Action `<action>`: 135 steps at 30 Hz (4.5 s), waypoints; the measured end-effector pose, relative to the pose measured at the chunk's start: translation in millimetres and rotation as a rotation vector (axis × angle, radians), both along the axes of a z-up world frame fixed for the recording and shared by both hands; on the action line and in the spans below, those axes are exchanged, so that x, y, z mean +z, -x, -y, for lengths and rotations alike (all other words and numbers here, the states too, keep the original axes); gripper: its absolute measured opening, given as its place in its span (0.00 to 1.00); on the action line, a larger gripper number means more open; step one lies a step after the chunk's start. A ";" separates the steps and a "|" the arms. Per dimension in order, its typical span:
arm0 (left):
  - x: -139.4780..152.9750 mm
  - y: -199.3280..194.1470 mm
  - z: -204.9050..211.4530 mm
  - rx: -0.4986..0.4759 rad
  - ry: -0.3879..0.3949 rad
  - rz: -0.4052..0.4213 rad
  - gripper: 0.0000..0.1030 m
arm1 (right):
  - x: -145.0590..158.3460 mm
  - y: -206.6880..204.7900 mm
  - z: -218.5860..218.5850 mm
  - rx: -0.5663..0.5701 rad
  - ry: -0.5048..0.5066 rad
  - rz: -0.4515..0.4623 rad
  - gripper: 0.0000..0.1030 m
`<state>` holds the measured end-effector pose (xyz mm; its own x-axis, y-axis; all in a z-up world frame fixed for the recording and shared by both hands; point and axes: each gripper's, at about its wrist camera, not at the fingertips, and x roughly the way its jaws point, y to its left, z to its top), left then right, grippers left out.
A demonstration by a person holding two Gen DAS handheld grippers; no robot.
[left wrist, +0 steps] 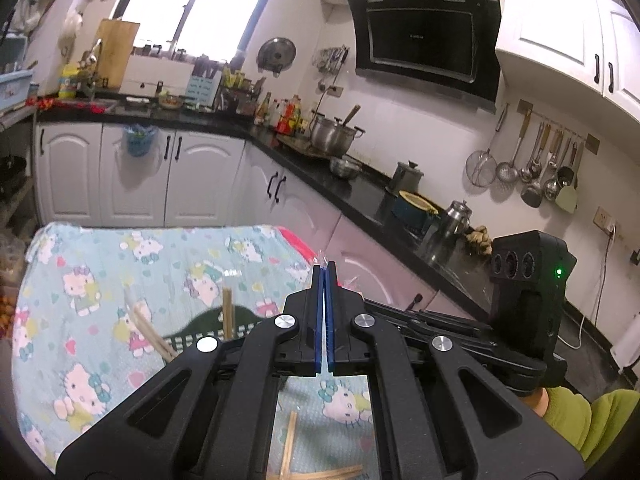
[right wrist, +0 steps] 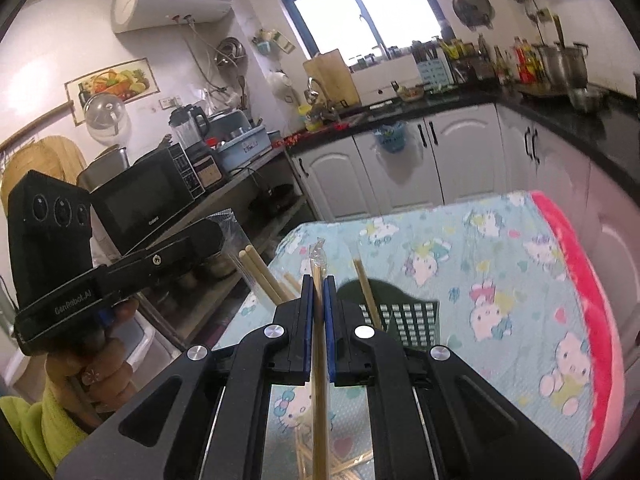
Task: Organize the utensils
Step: 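Lift both held chopsticks and carry them above the green caddy, then open the right gripper over the caddy while the left gripper releases its chopstick, then move both open grippers back down to the remaining chopsticks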
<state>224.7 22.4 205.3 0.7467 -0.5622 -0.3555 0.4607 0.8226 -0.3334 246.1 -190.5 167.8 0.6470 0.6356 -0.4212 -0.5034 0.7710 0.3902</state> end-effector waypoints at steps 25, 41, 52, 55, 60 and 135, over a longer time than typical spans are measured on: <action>24.5 -31.7 -23.2 0.107 0.025 0.074 0.00 | 39.2 -33.2 -12.5 -0.041 -0.011 0.193 0.05; -9.0 -50.7 -18.0 0.106 0.047 0.014 0.00 | 15.6 -61.9 -23.2 -0.249 -0.009 0.488 0.05; -34.2 -62.9 -25.0 0.109 0.087 -0.020 0.00 | -16.0 -82.5 -32.9 -0.337 0.033 0.498 0.05; -40.6 -64.7 -27.6 0.110 0.098 -0.033 0.00 | -25.1 -84.9 -38.2 -0.373 0.063 0.502 0.05; -47.7 -64.9 -30.8 0.112 0.102 -0.040 0.00 | -40.0 -88.0 -42.7 -0.446 0.091 0.491 0.05; -114.4 47.4 -90.0 0.360 0.039 -0.185 0.90 | -82.2 41.2 -9.6 -0.189 0.087 -0.005 0.88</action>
<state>177.3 112.4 90.9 0.8238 -0.2922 -0.4858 0.0746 0.9054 -0.4180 205.0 -180.9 85.5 0.7492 0.4640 -0.4727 -0.3448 0.8825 0.3198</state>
